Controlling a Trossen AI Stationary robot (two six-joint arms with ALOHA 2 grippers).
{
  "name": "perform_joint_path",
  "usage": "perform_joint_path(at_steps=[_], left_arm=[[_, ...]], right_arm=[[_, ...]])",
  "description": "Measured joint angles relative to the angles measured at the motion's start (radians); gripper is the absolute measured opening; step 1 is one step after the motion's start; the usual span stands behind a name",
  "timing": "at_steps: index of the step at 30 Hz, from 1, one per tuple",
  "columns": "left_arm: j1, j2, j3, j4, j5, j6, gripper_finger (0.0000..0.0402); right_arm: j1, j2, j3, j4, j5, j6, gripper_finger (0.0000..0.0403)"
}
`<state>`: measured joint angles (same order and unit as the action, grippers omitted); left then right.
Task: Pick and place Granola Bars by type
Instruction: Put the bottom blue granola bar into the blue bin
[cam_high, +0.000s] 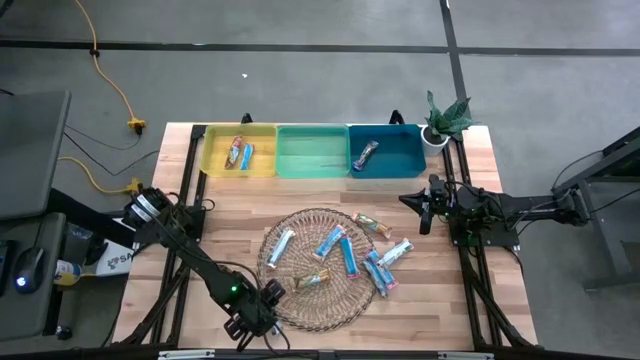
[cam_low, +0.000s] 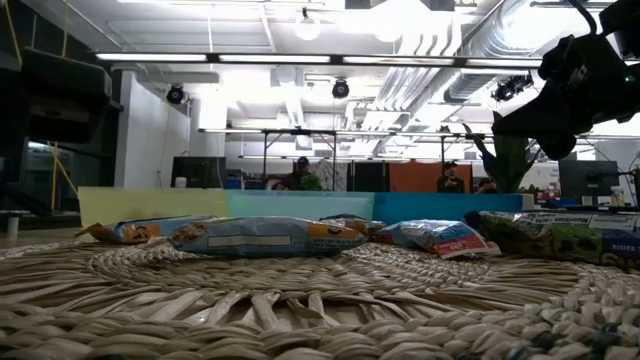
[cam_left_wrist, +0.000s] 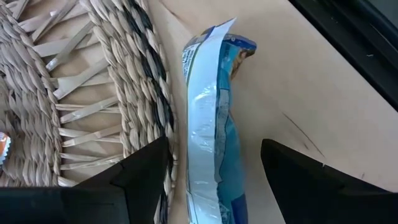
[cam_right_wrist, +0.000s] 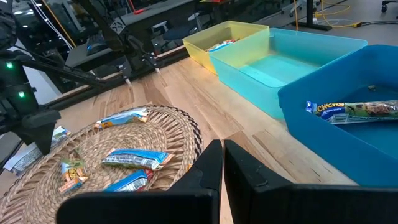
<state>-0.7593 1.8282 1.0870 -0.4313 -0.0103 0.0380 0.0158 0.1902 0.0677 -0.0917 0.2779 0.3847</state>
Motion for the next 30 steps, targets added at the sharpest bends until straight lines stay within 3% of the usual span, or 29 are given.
perform_joint_path(at_steps=[5,17,30], left_arm=[[0.000,0.000,0.000,0.000,0.000,-0.013,0.0244],[0.001,0.000,0.000,-0.003,-0.009,-0.020,0.0130],[0.000,0.000,-0.001,-0.004,-0.003,-0.047,0.0081]], right_arm=[[0.000,0.000,0.000,0.000,0.000,0.000,0.0000],[0.000,0.000,0.000,0.000,0.000,0.000,0.0000],[0.000,0.000,0.000,0.000,0.000,0.000,0.0000]])
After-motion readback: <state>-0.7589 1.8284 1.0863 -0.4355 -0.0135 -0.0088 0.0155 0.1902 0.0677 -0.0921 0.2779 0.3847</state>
